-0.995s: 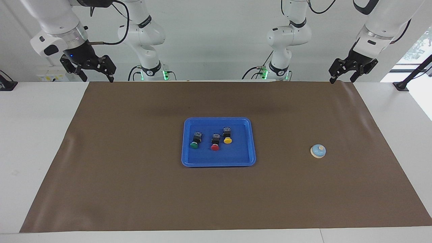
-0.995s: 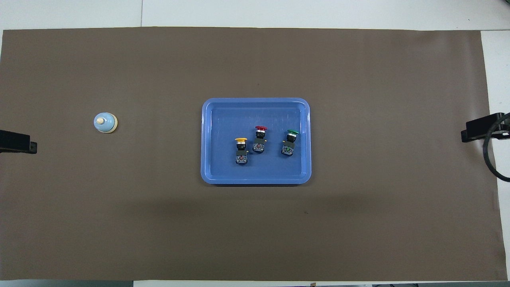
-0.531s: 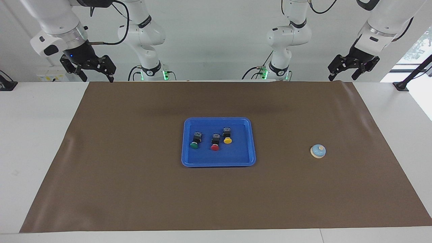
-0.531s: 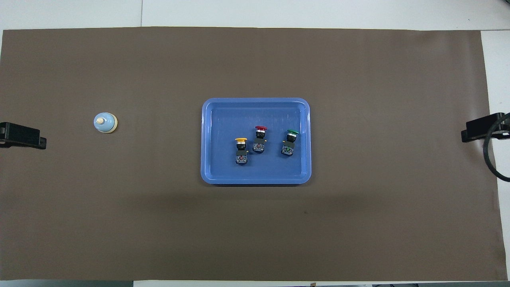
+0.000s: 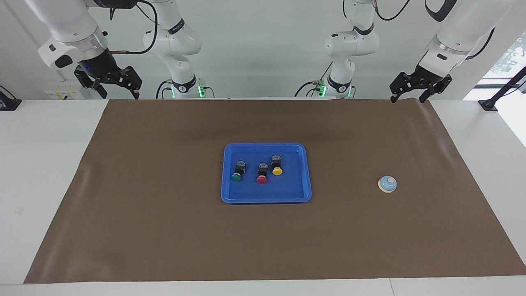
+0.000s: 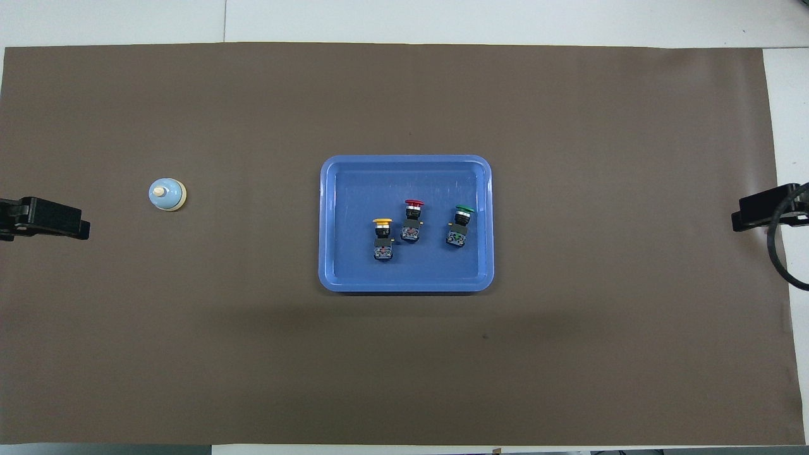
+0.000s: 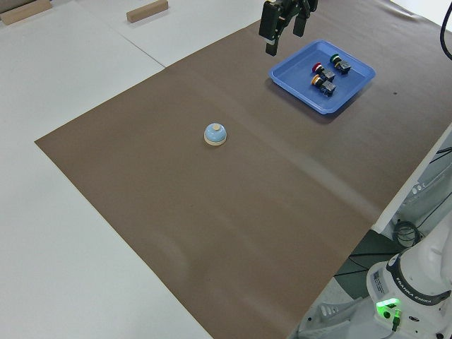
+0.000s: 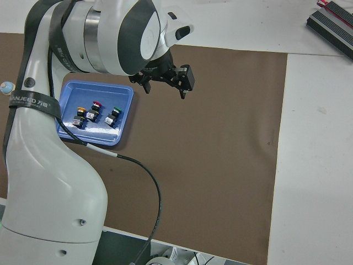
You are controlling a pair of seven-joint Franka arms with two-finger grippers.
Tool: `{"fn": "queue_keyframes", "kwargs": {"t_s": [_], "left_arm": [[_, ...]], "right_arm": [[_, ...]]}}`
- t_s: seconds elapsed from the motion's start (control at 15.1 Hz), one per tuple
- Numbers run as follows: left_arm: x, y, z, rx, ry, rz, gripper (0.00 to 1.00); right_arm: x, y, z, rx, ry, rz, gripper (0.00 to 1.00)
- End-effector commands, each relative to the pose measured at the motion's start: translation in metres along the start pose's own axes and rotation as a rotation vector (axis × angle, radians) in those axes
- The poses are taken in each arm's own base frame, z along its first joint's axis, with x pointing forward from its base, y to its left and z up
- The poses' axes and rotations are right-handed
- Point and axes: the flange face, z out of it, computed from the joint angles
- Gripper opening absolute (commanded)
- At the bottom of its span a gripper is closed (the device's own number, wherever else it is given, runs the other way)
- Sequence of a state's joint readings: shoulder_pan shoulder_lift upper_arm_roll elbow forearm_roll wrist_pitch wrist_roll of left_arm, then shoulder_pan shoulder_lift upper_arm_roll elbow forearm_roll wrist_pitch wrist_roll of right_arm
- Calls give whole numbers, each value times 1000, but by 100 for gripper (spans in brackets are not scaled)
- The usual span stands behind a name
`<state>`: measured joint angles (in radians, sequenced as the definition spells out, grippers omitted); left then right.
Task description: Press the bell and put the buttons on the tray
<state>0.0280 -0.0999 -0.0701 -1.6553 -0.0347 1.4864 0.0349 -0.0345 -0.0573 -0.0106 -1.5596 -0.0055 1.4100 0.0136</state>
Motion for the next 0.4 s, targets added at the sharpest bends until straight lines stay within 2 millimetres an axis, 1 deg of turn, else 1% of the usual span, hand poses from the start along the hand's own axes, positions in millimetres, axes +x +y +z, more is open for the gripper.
{"fn": "queue_keyframes", "kwargs": {"t_s": [0.0,0.2,0.33], "left_arm": [[-3,0,-2,-12,-14,72,100],[-3,0,-3,-12,-14,73,100],[-5,0,-7,-11,-5,74,100]], "right_arm": [[-7,2,0,-14,-7,-1,100],[-7,2,1,-14,-9,-3,100],[-8,5,0,-14,-9,2,100]]}}
